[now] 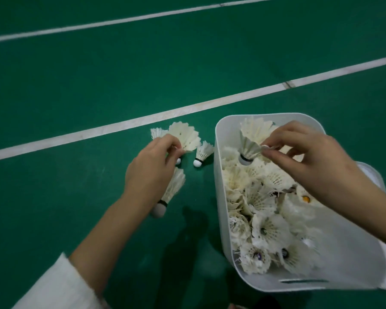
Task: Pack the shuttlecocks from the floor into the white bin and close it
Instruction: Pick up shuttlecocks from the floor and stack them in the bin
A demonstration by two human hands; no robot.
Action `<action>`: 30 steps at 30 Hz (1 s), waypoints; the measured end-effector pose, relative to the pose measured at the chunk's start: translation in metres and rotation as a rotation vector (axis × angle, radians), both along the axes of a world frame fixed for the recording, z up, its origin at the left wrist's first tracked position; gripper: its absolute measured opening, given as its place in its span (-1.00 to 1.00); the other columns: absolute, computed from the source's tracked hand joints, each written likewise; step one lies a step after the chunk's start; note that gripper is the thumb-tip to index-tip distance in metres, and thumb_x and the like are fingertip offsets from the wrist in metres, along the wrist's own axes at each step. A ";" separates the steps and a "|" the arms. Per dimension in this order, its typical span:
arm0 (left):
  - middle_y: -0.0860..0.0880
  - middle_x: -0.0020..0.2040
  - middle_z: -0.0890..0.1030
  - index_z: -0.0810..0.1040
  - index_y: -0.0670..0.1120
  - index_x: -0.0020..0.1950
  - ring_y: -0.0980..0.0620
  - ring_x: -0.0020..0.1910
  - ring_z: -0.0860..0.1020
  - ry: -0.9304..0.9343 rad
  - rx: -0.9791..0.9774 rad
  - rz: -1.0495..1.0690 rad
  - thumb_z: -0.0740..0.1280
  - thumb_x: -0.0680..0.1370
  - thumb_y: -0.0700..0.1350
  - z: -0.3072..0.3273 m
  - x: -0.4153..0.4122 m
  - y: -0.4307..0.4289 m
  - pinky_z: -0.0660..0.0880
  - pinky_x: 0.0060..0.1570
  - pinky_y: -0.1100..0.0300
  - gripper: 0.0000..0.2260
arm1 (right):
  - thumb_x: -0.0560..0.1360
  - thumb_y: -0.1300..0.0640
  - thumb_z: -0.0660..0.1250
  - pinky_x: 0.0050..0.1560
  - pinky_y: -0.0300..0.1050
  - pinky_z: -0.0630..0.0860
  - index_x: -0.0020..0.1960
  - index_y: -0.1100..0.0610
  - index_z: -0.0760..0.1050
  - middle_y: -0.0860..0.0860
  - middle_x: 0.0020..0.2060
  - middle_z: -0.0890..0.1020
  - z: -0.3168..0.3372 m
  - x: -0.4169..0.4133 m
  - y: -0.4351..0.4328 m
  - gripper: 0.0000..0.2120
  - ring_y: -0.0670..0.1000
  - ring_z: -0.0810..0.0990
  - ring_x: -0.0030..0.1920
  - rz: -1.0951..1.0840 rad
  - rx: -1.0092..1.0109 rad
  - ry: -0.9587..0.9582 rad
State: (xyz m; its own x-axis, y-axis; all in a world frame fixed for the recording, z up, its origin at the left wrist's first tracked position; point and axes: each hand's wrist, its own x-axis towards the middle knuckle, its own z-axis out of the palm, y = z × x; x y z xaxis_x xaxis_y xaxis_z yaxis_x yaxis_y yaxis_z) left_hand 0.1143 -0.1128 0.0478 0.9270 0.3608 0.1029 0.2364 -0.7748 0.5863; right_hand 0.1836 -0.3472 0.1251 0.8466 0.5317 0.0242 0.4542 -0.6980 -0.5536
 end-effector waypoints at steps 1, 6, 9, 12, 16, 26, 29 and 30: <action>0.16 -0.15 0.54 0.45 0.08 -0.10 0.15 -0.27 0.45 -0.022 -0.061 -0.018 0.24 0.56 0.01 0.014 -0.003 -0.010 0.32 -0.31 0.19 -0.94 | 0.47 0.04 0.30 -0.20 -0.38 0.40 -0.09 0.00 0.58 -0.10 -0.07 0.54 0.003 -0.005 -0.010 -0.90 -0.19 0.52 -0.18 -0.014 -0.005 0.001; 0.17 -0.16 0.58 0.42 0.07 -0.08 0.36 -0.34 0.46 0.014 -0.269 -0.162 0.18 0.58 -0.02 0.056 -0.027 -0.063 0.32 -0.34 0.25 -0.93 | 0.46 0.08 0.35 -0.19 -0.54 0.35 -0.08 0.03 0.65 -0.11 -0.12 0.59 -0.007 -0.034 -0.064 -0.89 -0.31 0.49 -0.23 -0.032 -0.084 0.055; 0.13 -0.15 0.59 0.42 0.07 -0.06 0.31 -0.43 0.42 0.080 -0.242 -0.229 0.17 0.58 -0.01 0.049 -0.036 -0.089 0.32 -0.37 0.20 -0.94 | 0.46 0.07 0.37 -0.16 -0.41 0.30 -0.05 0.06 0.67 -0.10 -0.12 0.60 -0.033 -0.044 -0.086 -0.86 -0.22 0.46 -0.18 0.026 -0.215 0.061; 0.11 -0.14 0.60 0.42 0.08 -0.06 0.22 -0.46 0.39 0.137 -0.243 -0.233 0.17 0.57 0.00 0.039 -0.039 -0.102 0.37 -0.36 0.12 -0.94 | 0.48 0.04 0.35 0.00 -0.16 0.38 0.03 0.05 0.66 -0.06 -0.07 0.62 -0.058 -0.051 -0.090 -0.81 -0.01 0.48 -0.01 0.104 -0.293 0.090; 0.13 -0.12 0.60 0.42 0.08 -0.06 0.22 -0.52 0.36 0.129 -0.247 -0.226 0.19 0.57 -0.01 0.034 -0.038 -0.104 0.33 -0.39 0.15 -0.95 | 0.52 -0.03 0.27 0.03 -0.13 0.39 0.15 -0.02 0.59 -0.07 0.03 0.58 -0.085 -0.057 -0.078 -0.74 -0.04 0.37 0.04 0.243 -0.441 0.145; 0.24 -0.10 0.55 0.42 0.15 -0.08 0.34 -0.37 0.45 0.196 -0.225 -0.345 0.21 0.55 0.00 0.039 -0.038 -0.104 0.37 -0.29 0.19 -0.95 | 0.48 -0.02 0.32 -0.11 -0.26 0.44 0.37 -0.21 0.23 -0.20 -0.04 0.51 -0.034 -0.049 -0.073 -0.49 -0.15 0.51 -0.10 0.045 0.018 0.119; 0.21 -0.13 0.53 0.44 0.11 -0.05 0.40 -0.40 0.42 0.164 -0.202 -0.401 0.21 0.56 -0.01 0.043 -0.038 -0.113 0.28 -0.35 0.26 -0.96 | 0.49 0.03 0.32 -0.05 -0.17 0.47 0.23 -0.08 0.48 -0.15 -0.04 0.53 -0.036 -0.044 -0.060 -0.69 -0.13 0.50 -0.13 0.149 -0.026 0.038; 0.19 -0.15 0.53 0.45 0.10 -0.02 0.41 -0.42 0.41 0.145 -0.203 -0.402 0.20 0.56 0.00 0.046 -0.037 -0.115 0.28 -0.37 0.31 -0.95 | 0.49 0.05 0.33 -0.03 -0.12 0.48 0.12 -0.02 0.57 -0.11 -0.07 0.56 -0.038 -0.042 -0.058 -0.79 -0.10 0.51 -0.13 0.127 -0.016 0.019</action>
